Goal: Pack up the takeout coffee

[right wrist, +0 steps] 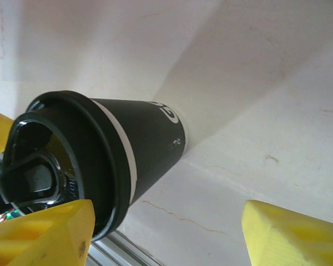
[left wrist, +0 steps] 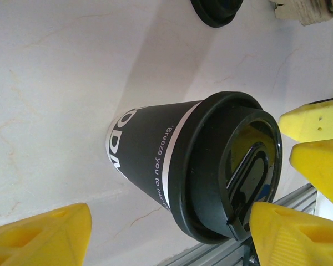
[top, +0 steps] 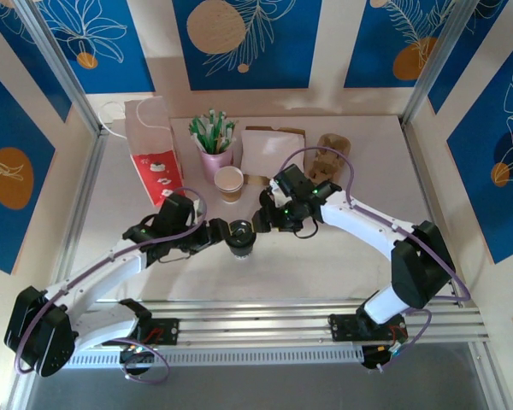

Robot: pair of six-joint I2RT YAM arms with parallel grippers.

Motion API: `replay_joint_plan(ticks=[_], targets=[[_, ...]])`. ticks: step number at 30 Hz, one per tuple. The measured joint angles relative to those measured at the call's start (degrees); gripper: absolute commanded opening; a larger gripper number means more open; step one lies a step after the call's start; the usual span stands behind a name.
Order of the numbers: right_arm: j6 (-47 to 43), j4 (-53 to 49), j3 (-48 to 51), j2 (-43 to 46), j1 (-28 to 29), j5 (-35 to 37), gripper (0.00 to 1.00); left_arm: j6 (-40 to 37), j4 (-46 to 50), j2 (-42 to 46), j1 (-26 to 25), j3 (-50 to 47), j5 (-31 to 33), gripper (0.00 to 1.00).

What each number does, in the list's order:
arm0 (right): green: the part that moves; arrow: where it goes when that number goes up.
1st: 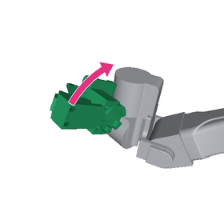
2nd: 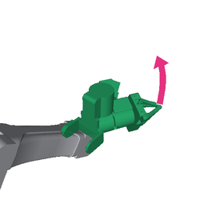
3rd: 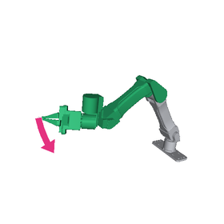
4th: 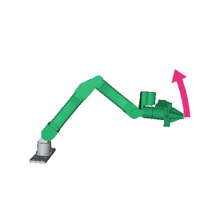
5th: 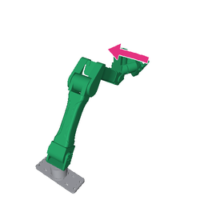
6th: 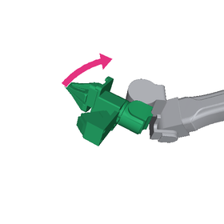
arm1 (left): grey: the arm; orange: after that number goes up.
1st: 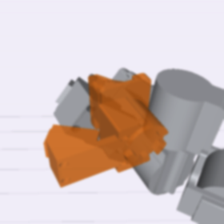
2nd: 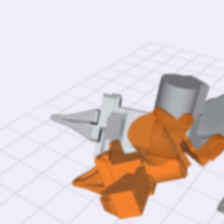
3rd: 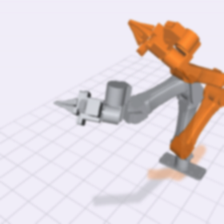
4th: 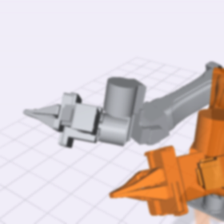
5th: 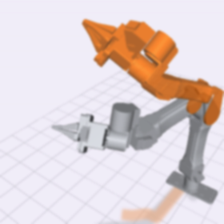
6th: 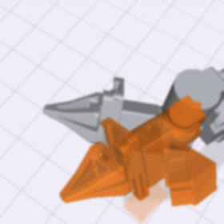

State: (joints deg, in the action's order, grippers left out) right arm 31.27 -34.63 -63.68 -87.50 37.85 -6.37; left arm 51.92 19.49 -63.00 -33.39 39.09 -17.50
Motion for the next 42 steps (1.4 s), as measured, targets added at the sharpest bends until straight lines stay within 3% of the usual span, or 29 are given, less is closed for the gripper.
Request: replay_joint_plan(ticks=[27, 42], targets=[[2.6, 5.86, 4.31, -0.68, -0.85, -1.2, 0.69, 0.5, -10.82, -3.78, -2.05, -3.96, 0.59, 0.75], [3.89, 10.08, 6.08, -0.68, -1.99, -0.37, 0.68, 3.69, -23.69, -5.49, -2.05, -9.49, -0.68, 0.75]])
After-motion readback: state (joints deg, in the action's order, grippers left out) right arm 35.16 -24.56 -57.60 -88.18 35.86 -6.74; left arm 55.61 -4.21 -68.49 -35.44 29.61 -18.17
